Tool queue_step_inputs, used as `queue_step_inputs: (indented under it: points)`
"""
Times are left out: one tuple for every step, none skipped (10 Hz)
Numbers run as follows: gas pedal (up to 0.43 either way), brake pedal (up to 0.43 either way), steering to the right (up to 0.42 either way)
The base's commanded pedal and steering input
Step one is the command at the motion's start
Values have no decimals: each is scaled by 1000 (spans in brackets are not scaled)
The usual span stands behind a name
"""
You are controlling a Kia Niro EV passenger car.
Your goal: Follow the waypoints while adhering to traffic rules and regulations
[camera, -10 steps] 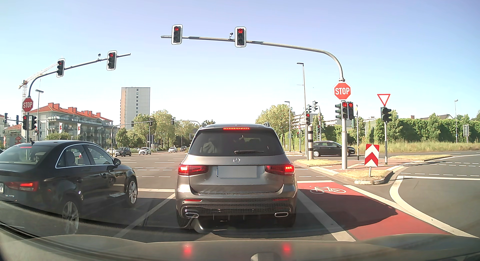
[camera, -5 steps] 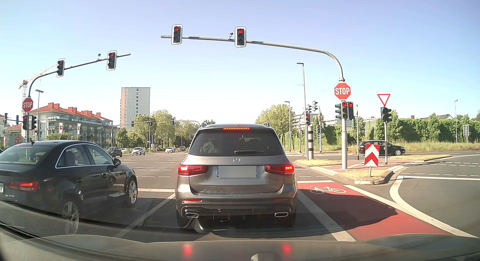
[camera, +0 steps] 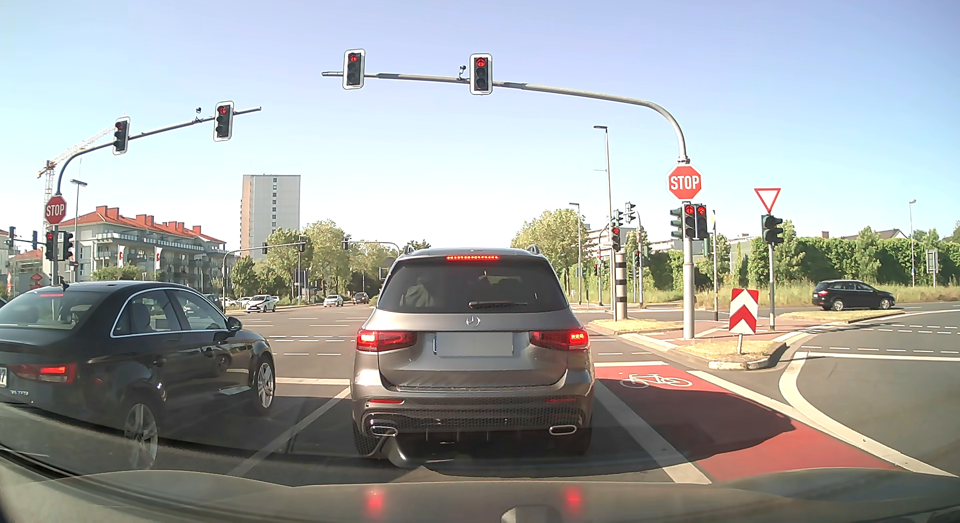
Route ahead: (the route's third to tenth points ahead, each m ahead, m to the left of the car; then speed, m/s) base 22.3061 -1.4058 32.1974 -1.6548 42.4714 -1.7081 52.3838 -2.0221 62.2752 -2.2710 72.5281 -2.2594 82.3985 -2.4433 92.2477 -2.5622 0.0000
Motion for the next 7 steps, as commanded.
queue_step_inputs:
  points:
    - [0, 415, 0]
    - [0, 415, 0]
    - [0, 415, 0]
    - [0, 415, 0]
    - [0, 415, 0]
    - [0, 415, 0]
    - [0, 415, 0]
